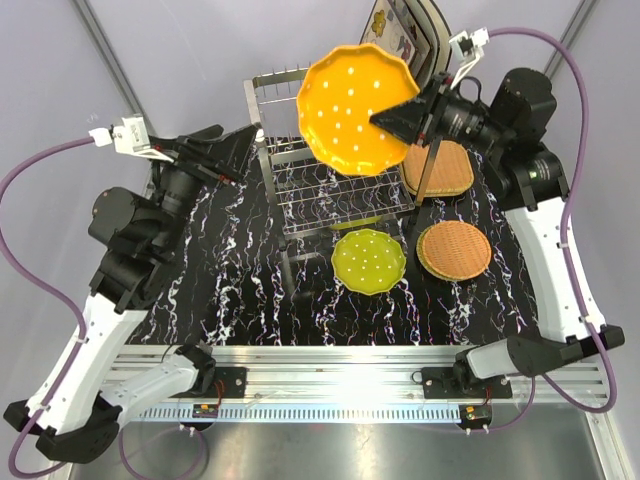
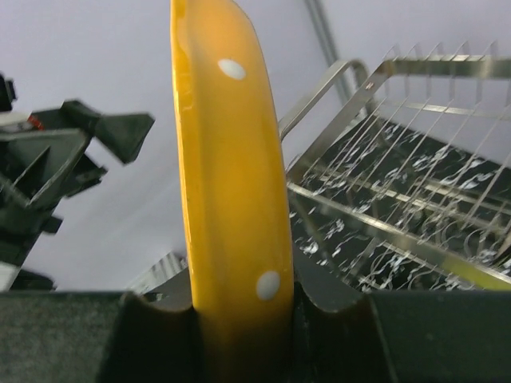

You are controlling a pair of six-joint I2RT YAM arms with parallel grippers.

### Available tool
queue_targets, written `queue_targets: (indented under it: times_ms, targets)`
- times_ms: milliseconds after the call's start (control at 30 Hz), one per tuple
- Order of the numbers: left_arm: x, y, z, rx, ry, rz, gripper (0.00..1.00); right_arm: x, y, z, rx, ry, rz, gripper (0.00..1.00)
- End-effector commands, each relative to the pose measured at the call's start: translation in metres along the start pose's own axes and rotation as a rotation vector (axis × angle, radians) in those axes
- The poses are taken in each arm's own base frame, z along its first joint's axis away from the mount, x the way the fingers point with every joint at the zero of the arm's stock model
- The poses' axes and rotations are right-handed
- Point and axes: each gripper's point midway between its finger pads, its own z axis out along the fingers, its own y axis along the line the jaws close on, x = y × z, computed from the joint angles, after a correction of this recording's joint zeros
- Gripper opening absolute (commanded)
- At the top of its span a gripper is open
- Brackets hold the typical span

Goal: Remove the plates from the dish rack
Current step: Place the plate on the table

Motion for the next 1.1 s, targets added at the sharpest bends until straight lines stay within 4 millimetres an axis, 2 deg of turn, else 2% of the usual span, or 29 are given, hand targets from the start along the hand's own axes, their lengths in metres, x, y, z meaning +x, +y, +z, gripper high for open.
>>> queue_targets:
  times_ms: [0, 33, 67, 133, 233, 433, 533, 867, 1067]
  targets:
    - [-0.011, 0.002, -0.013, -0.002, -0.028, 0.067, 0.99, -0.021, 0.072, -0.037, -0.23, -0.069, -0.135, 0.0]
    - [-0.008, 0.004, -0.015, -0.006, -0.022, 0.073, 0.99, -0.011, 0.079, -0.042, -0.281, -0.031, -0.15, 0.0]
    - [-0.009, 0.005, -0.019, -0.007, -0.022, 0.079, 0.99, 0.004, 0.076, -0.043, -0.302, 0.005, -0.147, 0.0]
    - [-0.005, 0.008, -0.023, -0.014, -0.01, 0.094, 0.99, 0.017, 0.088, -0.055, -0.363, 0.037, -0.164, 0.0]
    - [0.0, 0.014, -0.032, -0.028, 0.009, 0.11, 0.99, 0.042, 0.084, -0.061, -0.382, 0.095, -0.133, 0.0]
    - [0.002, 0.02, -0.048, -0.037, 0.006, 0.121, 0.99, 0.091, 0.06, -0.063, -0.357, 0.179, -0.041, 0.0]
    - [0.0, 0.019, -0.058, -0.023, -0.014, 0.115, 0.99, 0.127, 0.039, -0.06, -0.329, 0.245, 0.041, 0.0]
    - [0.015, 0.029, -0.071, -0.036, 0.004, 0.09, 0.99, 0.201, 0.002, -0.048, -0.266, 0.356, 0.137, 0.0]
    - [0.015, 0.034, -0.081, -0.058, -0.004, 0.084, 0.99, 0.245, -0.023, -0.045, -0.206, 0.429, 0.259, 0.0]
